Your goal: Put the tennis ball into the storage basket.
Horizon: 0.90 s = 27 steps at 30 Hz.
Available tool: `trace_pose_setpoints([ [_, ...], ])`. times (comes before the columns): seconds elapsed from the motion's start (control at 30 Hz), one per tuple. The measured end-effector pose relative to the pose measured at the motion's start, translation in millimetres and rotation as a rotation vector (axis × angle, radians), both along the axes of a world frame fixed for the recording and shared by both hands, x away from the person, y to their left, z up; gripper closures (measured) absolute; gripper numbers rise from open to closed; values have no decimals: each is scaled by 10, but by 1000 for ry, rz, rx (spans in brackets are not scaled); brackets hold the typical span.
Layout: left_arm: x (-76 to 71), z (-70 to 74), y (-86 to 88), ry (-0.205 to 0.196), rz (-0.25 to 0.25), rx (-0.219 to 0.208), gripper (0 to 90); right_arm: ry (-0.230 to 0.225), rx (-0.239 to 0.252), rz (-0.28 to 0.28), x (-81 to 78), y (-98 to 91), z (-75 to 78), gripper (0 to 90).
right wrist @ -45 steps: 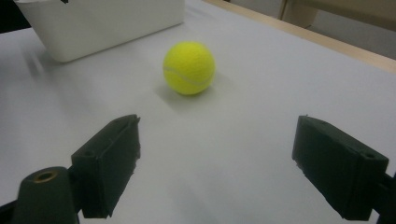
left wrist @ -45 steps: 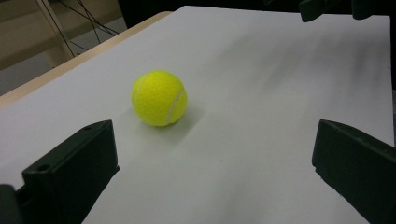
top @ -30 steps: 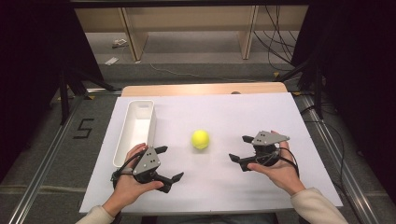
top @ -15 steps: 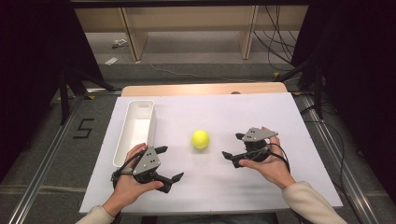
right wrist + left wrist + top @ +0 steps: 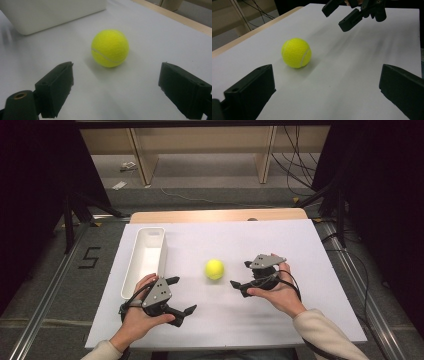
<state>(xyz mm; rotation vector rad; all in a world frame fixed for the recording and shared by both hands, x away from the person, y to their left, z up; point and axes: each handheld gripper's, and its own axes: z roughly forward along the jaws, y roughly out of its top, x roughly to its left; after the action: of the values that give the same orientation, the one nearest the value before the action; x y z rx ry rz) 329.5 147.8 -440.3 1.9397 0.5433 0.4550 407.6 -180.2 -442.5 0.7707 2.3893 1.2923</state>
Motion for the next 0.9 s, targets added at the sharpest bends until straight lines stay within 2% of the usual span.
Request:
trace_pose_setpoints([
  [0.53,-3,0,-1,2,-3,0,0,8,-27,20,101,221,-72,128],
  [0.9,-4,-1,0,2,-5,0,0,11,-23,28,151,300,-92,124],
])
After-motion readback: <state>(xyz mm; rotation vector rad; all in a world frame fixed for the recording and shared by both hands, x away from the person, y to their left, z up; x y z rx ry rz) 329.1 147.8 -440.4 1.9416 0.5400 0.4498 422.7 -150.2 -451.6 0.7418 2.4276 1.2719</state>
